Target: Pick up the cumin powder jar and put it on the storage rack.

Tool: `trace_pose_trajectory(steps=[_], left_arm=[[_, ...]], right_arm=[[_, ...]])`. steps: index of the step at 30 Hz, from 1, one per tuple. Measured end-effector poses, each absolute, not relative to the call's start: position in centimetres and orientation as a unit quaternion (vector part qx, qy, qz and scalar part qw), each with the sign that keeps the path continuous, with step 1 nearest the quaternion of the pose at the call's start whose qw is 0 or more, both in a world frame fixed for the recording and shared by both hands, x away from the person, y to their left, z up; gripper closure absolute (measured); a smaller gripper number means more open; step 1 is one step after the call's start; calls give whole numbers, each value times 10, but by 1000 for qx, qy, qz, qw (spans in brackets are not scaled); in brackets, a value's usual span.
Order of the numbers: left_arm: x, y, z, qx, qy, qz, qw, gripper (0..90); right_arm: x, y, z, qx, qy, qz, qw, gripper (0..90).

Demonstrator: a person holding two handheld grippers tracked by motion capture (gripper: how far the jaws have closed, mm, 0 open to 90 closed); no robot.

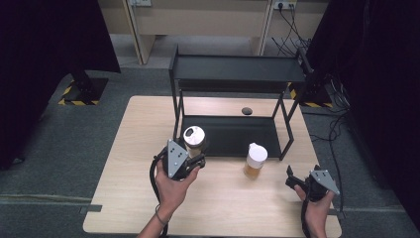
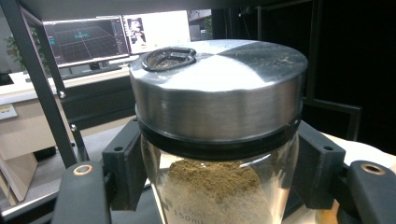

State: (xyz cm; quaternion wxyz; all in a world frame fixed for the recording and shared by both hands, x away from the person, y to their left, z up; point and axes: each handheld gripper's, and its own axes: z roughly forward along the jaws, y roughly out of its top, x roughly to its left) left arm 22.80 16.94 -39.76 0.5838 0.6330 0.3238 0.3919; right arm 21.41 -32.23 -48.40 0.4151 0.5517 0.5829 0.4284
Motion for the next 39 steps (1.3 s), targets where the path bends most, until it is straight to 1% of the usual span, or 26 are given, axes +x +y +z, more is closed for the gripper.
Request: trace_pose_trajectory(steps=[10,39], left_arm=[[233,169,-383,629,321,401,583,307],[252,162,-356,624,322,412,581,308]], right_arm=[[214,-322,-484,550,584,428,416,10],[214,-321,-484,545,589,426,417,12]])
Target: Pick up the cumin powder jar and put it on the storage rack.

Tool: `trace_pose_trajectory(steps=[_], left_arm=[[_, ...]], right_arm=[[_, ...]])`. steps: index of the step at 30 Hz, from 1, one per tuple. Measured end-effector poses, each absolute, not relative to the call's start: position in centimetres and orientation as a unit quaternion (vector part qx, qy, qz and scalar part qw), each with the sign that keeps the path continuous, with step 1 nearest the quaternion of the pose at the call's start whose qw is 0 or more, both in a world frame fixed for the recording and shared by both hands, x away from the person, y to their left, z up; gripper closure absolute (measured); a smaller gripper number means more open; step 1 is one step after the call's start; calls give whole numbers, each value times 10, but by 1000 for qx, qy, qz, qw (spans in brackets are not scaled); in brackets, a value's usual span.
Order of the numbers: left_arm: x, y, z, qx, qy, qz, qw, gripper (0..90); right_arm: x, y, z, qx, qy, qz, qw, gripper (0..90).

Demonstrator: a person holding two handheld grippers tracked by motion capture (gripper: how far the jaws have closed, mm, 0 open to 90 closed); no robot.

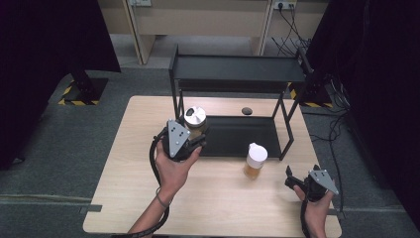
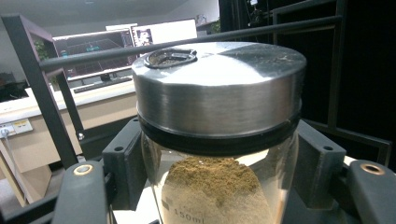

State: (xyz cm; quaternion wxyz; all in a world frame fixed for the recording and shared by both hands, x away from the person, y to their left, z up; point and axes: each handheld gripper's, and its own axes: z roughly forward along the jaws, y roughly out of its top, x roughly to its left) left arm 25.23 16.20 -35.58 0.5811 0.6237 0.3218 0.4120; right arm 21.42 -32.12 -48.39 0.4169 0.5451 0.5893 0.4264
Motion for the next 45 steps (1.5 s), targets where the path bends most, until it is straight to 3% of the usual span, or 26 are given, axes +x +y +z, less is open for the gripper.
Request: trace_pose_trajectory(steps=[45], left_arm=[[280,154,-294,606,315,441,583,310]], right_arm=[[214,-321,-484,541,594,426,416,14]])
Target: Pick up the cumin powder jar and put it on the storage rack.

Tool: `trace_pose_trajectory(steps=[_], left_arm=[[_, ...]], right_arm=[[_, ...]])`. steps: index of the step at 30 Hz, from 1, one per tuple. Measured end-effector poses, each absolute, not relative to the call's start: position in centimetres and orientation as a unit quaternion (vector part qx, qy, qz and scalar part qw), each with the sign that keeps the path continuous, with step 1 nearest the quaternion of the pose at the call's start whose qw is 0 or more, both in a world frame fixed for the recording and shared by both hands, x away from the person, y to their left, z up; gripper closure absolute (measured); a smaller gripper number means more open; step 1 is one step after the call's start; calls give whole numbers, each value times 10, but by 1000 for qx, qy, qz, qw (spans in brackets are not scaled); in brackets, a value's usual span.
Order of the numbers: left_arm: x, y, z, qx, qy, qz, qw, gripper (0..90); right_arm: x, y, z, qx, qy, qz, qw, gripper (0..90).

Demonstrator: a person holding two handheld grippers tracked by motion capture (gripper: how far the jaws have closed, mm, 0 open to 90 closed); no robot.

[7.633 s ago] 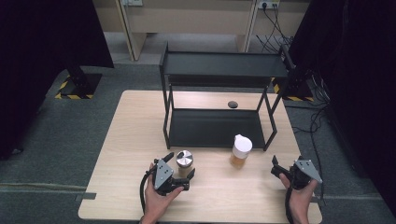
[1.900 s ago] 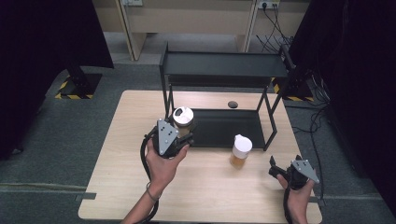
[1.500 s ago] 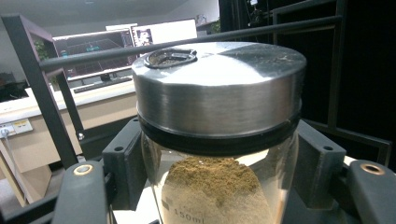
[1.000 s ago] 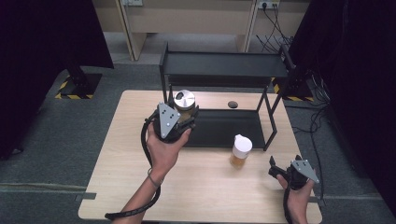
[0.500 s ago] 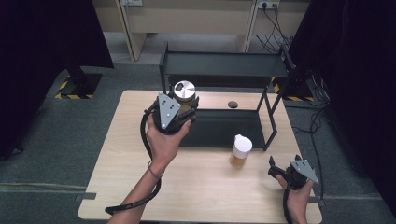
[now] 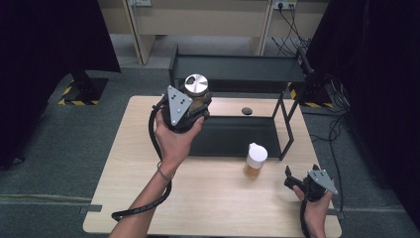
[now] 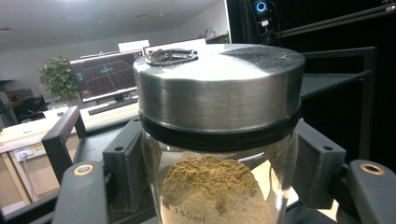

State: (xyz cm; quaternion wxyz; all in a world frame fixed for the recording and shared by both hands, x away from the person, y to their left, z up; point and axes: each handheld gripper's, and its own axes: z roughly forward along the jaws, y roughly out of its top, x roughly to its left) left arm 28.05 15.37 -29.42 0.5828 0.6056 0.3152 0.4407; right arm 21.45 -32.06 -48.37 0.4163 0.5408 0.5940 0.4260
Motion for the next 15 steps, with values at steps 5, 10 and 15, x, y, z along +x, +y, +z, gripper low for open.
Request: trace_pose_trajectory(steps=[5,10,15], left_arm=[[283,152,-287,603,314,442,585,310],[285,152,-279,599,313,444,588,310],[288,150,-272,598,312,449,587,310]], right_arm=[[215,-321,-484,540,595,426,417,14],[214,-320,-484,540,595,426,417,14],[214,-321,-484,539,595,426,417,15]])
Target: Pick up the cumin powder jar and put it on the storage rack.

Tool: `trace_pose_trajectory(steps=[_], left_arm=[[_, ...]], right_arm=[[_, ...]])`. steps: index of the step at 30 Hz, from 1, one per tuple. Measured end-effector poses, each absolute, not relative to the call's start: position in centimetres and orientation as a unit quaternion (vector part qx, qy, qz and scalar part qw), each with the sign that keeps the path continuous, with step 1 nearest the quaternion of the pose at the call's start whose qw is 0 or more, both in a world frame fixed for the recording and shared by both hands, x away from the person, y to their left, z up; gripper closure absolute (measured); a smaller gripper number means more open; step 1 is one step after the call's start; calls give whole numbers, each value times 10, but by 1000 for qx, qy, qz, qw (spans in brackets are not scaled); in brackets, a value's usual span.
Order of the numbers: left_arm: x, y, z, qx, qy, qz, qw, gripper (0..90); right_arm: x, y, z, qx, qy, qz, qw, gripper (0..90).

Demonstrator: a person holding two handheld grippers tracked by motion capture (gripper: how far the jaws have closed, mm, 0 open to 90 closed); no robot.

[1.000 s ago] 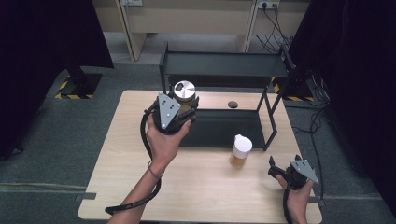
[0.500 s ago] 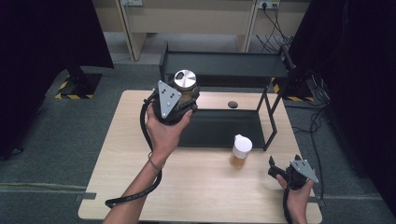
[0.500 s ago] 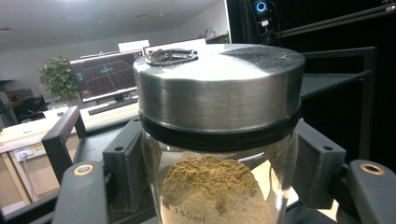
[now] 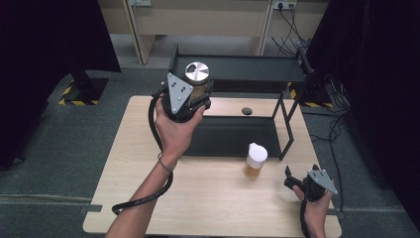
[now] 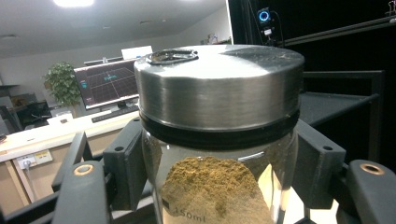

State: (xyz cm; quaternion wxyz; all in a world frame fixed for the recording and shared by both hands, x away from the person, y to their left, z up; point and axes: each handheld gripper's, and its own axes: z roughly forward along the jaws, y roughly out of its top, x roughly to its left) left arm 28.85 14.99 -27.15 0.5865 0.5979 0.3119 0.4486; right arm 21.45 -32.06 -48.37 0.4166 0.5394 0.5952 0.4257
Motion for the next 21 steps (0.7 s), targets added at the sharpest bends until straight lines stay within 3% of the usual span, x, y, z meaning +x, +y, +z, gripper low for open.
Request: trace_pose_trajectory(steps=[21], left_arm=[[308,145,-245,591,322,458,582,310]], right_arm=[[214,-321,-484,537,597,426,417,16]])
